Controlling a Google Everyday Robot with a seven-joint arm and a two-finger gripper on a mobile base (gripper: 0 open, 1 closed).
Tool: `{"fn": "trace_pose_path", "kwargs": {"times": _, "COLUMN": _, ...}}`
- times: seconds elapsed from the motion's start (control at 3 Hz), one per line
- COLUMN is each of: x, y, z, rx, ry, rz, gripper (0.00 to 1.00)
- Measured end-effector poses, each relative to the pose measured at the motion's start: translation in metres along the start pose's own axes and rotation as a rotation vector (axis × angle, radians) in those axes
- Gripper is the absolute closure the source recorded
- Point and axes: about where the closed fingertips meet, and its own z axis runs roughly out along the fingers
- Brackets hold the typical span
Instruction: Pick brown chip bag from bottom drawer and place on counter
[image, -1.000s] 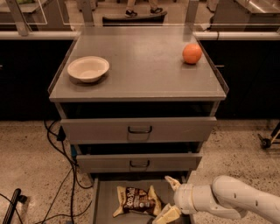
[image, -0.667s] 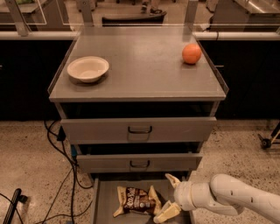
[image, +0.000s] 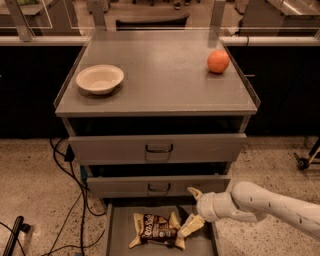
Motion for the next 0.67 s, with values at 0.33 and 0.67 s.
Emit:
{"fn": "trace_pose_path", "kwargs": {"times": 0.33, "x": 0.000, "y": 0.000, "z": 0.000, "rx": 0.000, "ry": 0.000, "rz": 0.000, "gripper": 0.00}}
{"fn": "trace_pose_path", "kwargs": {"times": 0.67, "x": 0.026, "y": 0.006, "z": 0.022, "rx": -0.025, "ry": 0.017, "rz": 0.038, "gripper": 0.00}}
